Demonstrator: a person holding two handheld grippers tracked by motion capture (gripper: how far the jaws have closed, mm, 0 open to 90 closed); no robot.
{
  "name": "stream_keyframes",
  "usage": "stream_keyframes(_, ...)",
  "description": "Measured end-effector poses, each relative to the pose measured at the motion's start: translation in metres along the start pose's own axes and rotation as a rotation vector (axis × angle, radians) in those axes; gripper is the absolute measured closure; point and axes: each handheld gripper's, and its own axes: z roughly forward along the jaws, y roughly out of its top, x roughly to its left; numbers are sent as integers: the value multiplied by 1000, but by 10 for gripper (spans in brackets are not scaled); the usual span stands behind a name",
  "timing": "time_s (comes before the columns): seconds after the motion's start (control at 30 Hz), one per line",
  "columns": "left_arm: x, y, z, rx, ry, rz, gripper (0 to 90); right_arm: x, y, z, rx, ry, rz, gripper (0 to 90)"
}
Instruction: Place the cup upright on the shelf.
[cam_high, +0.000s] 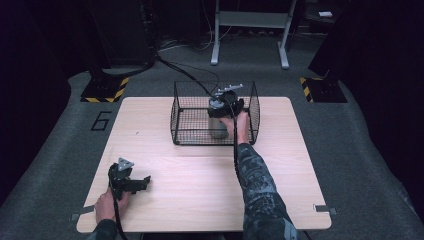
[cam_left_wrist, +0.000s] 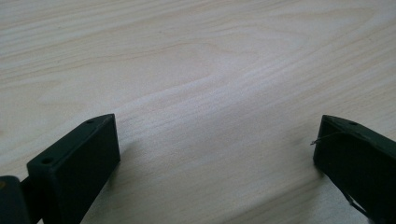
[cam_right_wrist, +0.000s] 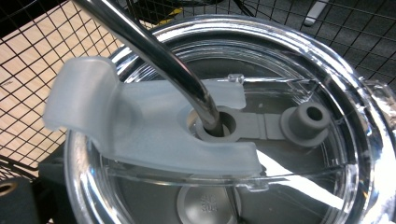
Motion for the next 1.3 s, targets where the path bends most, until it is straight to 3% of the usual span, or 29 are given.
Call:
stream_keyframes(0.43, 0, 0, 1, -8, 2, -5, 4, 1, 4, -3, 36, -7, -14, 29)
stream_keyframes(0.67, 0, 0, 1, -7, 3, 0, 4, 3, 4, -7, 96, 9, -12, 0)
stream_keyframes(0.97, 1, 0, 0, 6, 3, 22, 4, -4, 2, -24, 123, 37, 1, 0)
stream_keyframes(1.3, 1, 0, 0, 8, 2, 21, 3, -7, 4, -53, 103, 49, -2, 0)
